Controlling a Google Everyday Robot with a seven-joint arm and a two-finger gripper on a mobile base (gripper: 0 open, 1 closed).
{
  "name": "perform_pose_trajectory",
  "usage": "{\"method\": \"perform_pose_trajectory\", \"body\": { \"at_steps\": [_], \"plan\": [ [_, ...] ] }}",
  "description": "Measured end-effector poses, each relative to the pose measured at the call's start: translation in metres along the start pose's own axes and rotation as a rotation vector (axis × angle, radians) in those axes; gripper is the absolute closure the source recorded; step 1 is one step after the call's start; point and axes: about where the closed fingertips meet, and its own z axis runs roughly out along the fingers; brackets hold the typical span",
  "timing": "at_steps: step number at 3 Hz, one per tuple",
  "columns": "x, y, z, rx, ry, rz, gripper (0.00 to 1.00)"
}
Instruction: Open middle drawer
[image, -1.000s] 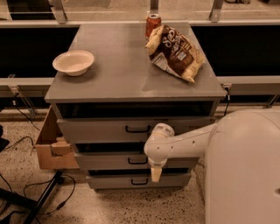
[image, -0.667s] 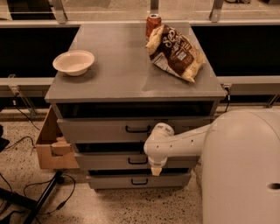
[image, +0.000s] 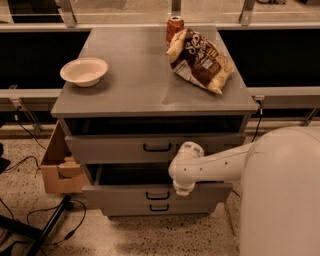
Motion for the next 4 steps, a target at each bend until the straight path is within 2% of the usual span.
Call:
{"method": "perform_pose_trajectory", "body": {
  "at_steps": [1,4],
  "plan": [
    [0.0000,-0.0012,-0.0056,0.000,0.000,0.000,0.91],
    [0.0008,0.0000,-0.0074,-0.005,0.002,-0.001,0.23]
  ]
}}
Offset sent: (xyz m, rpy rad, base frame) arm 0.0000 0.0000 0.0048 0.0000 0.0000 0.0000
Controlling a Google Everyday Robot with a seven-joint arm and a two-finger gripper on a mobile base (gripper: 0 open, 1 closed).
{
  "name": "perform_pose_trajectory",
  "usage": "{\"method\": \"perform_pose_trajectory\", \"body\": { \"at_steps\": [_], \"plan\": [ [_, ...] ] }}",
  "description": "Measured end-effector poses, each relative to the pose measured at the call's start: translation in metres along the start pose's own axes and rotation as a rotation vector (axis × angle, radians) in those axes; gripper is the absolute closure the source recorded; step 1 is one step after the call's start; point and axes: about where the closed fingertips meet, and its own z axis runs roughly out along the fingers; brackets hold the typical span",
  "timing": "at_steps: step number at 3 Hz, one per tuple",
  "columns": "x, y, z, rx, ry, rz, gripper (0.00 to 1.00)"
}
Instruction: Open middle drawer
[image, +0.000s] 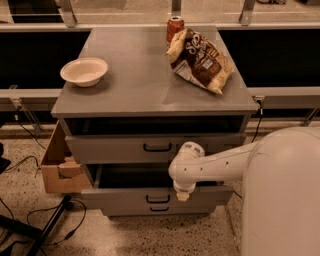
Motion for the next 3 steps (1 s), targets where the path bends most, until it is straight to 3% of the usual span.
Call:
{"method": "perform_pose_trajectory", "body": {
  "at_steps": [1,3],
  "plan": [
    [0.000,0.001,0.001,-0.002,0.001,0.000,0.00],
    [0.002,0.011,0.012,-0.020,0.006,0.008,0.00]
  ]
}}
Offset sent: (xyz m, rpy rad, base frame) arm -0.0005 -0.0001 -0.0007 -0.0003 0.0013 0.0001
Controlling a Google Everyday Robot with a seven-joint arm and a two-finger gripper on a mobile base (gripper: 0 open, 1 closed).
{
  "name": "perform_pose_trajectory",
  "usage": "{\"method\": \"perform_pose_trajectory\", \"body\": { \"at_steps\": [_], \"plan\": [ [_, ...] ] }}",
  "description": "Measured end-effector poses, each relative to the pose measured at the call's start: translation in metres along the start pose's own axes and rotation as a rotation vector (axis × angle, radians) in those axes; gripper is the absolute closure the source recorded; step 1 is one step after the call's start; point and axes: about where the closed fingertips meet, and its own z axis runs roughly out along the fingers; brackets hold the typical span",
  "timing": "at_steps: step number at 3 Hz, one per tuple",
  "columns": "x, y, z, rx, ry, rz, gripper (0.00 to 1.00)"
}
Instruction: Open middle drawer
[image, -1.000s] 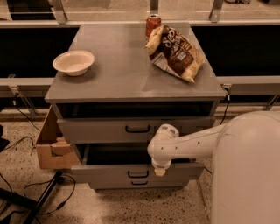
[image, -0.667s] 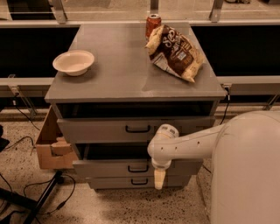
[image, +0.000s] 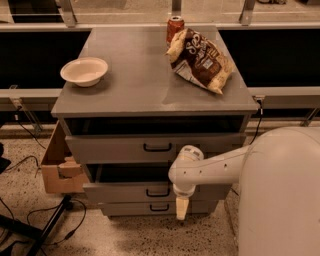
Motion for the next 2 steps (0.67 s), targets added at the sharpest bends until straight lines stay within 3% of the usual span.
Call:
{"method": "perform_pose_trajectory", "body": {
  "at_steps": [1,2],
  "plan": [
    [0.0148,0.0514,0.0254,-0.063,0.005,0.058,0.27],
    [0.0150,0.0514,0.0226,-0.063,0.005,0.059,0.48]
  ]
}}
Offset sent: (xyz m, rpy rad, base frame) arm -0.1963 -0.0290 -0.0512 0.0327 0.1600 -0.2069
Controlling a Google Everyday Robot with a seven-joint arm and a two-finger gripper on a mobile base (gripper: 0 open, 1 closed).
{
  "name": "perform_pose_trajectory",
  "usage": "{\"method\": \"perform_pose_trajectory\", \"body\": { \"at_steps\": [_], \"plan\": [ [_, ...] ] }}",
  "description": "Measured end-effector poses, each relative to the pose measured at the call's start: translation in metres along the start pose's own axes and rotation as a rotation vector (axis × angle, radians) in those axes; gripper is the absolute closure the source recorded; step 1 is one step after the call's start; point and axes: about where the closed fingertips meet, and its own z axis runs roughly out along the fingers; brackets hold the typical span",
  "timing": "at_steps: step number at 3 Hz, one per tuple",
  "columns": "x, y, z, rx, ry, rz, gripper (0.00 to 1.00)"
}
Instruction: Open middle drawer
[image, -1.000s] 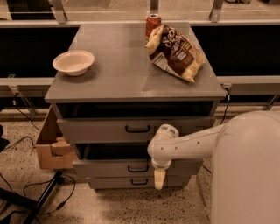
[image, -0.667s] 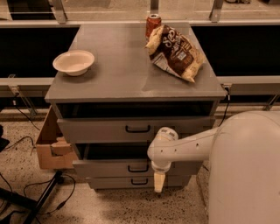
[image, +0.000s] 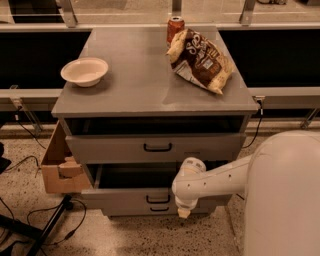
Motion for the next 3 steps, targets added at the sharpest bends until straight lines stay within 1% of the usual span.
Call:
{"method": "perform_pose_trajectory", "body": {
  "at_steps": [1,2,3],
  "plan": [
    [0.0000,-0.0010,-0.0081,0.000,0.000,0.000,0.80],
    [0.0000,-0.0012,-0.0099,0.000,0.000,0.000,1.00],
    [0.0000,-0.0015,-0.0122,0.000,0.000,0.000,1.00]
  ]
}}
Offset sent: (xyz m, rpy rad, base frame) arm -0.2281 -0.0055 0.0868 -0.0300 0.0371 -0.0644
